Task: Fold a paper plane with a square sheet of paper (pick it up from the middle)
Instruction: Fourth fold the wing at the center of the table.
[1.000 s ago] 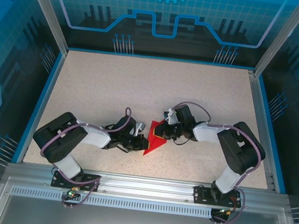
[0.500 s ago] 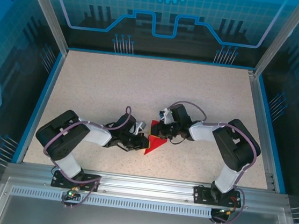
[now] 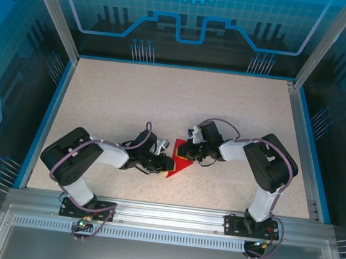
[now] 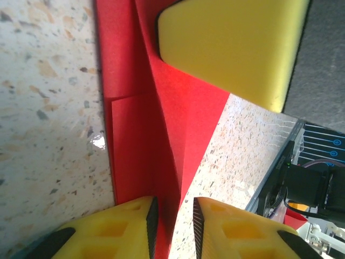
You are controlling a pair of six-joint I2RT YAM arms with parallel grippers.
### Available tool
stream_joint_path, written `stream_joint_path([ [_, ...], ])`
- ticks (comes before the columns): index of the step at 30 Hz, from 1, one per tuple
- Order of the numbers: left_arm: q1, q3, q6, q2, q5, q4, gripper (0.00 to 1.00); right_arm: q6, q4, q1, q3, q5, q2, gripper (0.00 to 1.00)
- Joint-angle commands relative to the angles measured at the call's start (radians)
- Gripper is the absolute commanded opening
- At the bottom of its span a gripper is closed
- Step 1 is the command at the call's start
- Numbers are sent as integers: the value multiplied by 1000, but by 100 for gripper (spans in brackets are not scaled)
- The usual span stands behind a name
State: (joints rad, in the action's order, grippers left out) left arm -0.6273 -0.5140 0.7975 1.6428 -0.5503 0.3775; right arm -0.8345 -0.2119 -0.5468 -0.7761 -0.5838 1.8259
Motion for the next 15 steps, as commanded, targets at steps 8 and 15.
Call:
stream_joint_path([
  [8,-22,-22,-74,-25,92,-173,25,-6,-31,12,-23,-30,10,12],
  [15,-32,-9,-49,-18,135,-159,12,12,11,16,-14,-15,-52,13],
])
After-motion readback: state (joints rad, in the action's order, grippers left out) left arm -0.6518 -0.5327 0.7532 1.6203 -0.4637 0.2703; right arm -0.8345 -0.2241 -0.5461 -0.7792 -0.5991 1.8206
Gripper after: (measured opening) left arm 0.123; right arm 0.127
